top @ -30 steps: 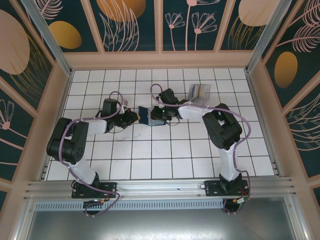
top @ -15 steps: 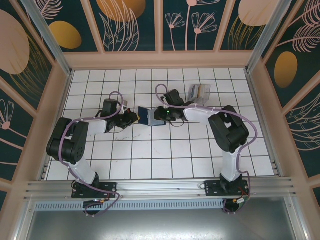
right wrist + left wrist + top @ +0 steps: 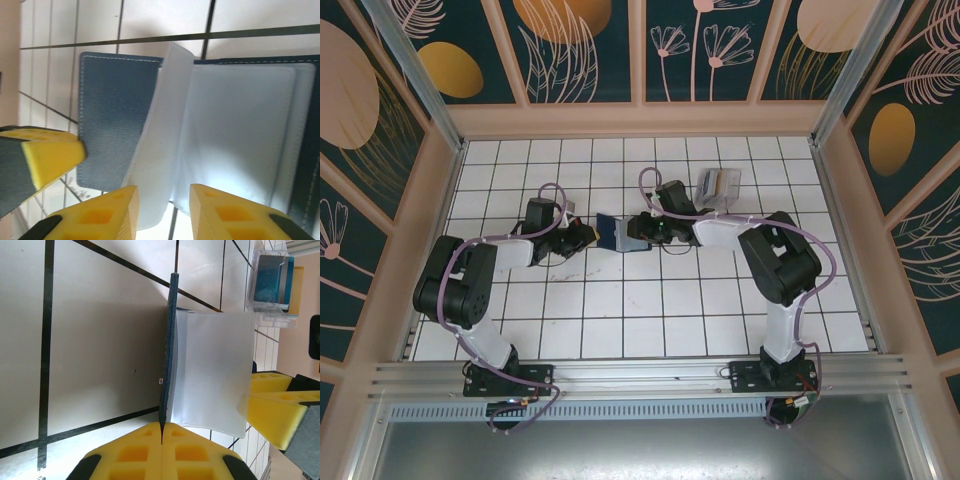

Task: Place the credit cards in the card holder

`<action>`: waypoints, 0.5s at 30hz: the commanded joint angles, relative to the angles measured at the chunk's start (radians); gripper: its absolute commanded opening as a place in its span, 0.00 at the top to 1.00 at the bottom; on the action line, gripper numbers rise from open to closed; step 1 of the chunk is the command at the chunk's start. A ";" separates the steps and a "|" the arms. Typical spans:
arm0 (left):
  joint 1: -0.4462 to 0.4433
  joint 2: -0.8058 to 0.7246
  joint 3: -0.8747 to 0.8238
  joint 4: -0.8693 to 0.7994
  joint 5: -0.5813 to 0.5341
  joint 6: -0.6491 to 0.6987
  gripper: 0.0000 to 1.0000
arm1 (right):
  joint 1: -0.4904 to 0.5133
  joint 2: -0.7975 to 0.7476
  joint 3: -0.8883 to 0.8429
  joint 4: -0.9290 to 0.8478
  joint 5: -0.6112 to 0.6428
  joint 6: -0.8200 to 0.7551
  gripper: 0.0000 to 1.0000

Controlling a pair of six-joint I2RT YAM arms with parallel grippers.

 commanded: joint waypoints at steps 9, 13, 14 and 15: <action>0.000 0.040 -0.052 0.244 0.142 -0.159 0.97 | 0.001 0.064 0.023 0.229 -0.182 0.119 0.65; 0.000 0.017 -0.049 0.213 0.108 -0.137 0.83 | 0.014 0.090 0.047 0.237 -0.186 0.121 0.65; 0.003 0.021 -0.043 0.209 0.112 -0.139 0.78 | 0.018 0.098 0.053 0.242 -0.189 0.121 0.65; 0.006 0.024 -0.037 0.205 0.119 -0.144 0.74 | 0.021 0.107 0.062 0.243 -0.190 0.123 0.65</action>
